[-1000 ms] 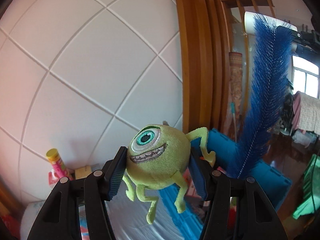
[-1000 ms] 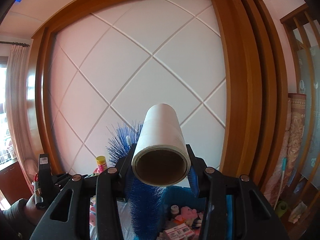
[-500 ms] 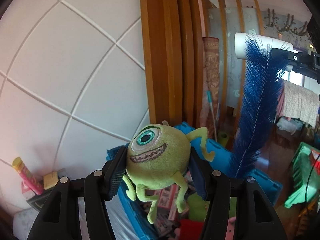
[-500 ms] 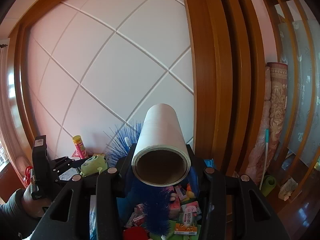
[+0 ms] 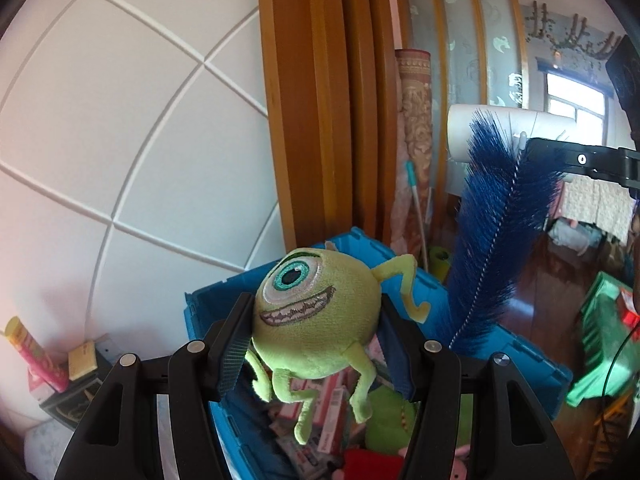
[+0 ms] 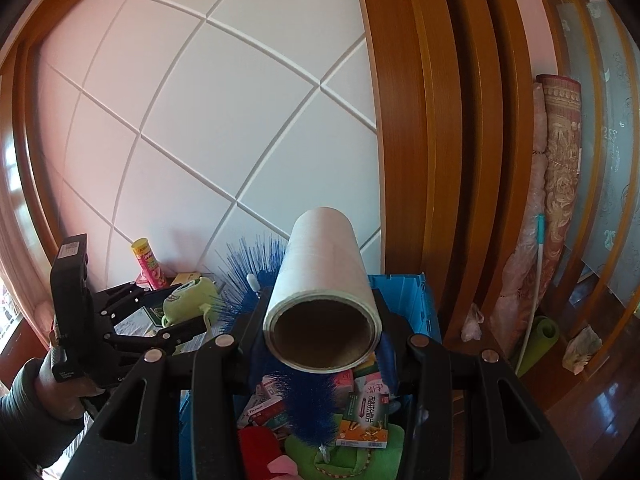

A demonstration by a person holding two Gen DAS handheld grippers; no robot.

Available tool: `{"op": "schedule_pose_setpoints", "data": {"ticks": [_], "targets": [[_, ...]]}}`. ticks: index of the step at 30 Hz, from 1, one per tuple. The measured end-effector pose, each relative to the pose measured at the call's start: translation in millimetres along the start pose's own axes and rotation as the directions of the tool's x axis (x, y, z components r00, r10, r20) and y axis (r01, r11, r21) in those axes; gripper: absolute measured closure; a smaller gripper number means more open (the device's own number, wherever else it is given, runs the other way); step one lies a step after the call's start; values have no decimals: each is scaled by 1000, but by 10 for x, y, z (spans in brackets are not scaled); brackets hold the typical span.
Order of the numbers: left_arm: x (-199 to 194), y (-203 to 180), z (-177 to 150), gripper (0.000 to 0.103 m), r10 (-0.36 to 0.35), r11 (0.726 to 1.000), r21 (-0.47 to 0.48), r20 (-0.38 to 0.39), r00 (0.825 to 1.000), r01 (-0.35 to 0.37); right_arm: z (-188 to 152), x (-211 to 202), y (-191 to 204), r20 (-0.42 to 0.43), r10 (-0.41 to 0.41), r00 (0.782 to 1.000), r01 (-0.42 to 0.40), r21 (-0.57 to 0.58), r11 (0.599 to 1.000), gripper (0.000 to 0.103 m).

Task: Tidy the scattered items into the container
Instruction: 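Carry the green plush with the left tool while the right tool carries the roll and brush over the crate, then open the left tool over the blue crate while the right tool opens too, then move both tools back toward the pig plush and medicine box on the bed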

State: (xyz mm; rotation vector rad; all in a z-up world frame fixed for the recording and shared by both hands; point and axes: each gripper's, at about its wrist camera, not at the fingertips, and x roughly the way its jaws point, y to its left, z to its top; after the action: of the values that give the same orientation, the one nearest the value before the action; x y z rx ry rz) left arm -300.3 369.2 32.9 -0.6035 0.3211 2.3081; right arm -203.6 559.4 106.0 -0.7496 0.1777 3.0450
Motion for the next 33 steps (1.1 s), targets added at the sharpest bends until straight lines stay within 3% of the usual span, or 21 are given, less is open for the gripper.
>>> {"op": "schedule_pose_setpoints", "data": {"ticks": [9, 10, 11, 12, 13, 17, 33], "targets": [[194, -31, 42, 43, 20, 1000, -7, -23, 1000, -20, 11, 150, -119, -3, 14, 1000, -14, 10, 1000, 60], [212, -25, 44, 40, 46, 999, -14, -25, 999, -46, 5, 161, -129, 4, 7, 1000, -7, 11, 1000, 59], [234, -16, 47, 23, 76, 997, -22, -32, 997, -76, 4, 180, -125, 6, -7, 1000, 7, 2, 1000, 55], [265, -1, 43, 3, 87, 996, -31, -45, 995, -89, 3, 220, -109, -7, -17, 1000, 17, -14, 1000, 20], [291, 16, 32, 0, 80, 996, -41, -54, 995, -83, -7, 260, -93, -16, -19, 1000, 19, -27, 999, 0], [329, 77, -17, 0, 76, 996, -50, -65, 995, -80, -73, 373, -119, -33, 33, 999, -33, 0, 999, 0], [201, 65, -99, 0, 64, 997, -32, -95, 993, -67, -294, 350, 20, -73, 71, 995, -69, 28, 997, 0]]}}
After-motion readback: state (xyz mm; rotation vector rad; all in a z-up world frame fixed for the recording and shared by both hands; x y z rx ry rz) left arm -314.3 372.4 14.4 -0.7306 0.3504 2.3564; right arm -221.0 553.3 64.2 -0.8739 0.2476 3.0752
